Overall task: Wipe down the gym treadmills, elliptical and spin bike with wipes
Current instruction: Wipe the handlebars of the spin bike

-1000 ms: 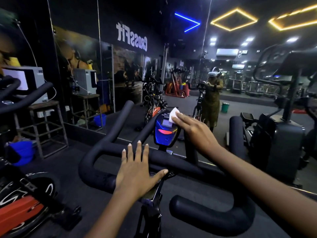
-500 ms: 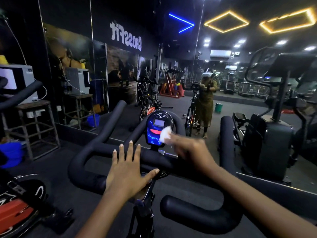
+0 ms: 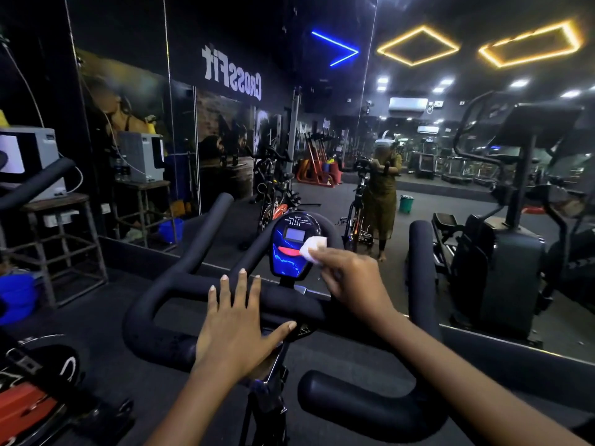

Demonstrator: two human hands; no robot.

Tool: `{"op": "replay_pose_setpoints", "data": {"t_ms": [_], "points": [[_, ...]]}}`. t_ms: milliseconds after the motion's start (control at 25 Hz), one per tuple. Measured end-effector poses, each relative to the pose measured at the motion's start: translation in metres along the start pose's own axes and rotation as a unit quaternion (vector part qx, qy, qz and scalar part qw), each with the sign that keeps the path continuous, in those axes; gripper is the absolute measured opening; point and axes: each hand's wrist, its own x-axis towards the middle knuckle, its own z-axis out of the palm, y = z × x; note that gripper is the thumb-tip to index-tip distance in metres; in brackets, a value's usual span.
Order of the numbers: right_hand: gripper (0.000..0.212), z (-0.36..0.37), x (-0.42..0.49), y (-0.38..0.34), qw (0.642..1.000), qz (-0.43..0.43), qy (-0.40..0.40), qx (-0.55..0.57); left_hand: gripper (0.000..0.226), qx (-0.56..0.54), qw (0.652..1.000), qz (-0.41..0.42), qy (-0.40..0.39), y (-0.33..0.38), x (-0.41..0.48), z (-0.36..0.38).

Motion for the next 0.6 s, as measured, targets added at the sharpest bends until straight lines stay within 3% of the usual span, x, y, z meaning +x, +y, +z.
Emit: {"op": "replay_pose_setpoints", "data": {"t_ms": [120,280,440,600], "points": [[0.029,-0.005,0.016,-0.014,0.994,-0.093,-0.044,-0.040,0.144,0.005,1.000,-0.002,-0.005,0.000,0.001,-0.001],[0.033,0.008,0.070,-0.008,0.970,-0.139,-0.127,-0.151,0.145,0.009,1.000,-0.004,-0.007,0.001,0.000,-0.003],[0.040,0.022,0.041,0.001,0.931,-0.281,-0.163,-0.165,0.144,0.013,1.000,-0.004,-0.003,0.000,0.001,-0.001],[0.041,-0.003,-0.001,0.018,0.904,-0.331,-0.210,-0.169,0.145,0.010,1.000,0.000,-0.002,0.000,0.001,0.000]]}}
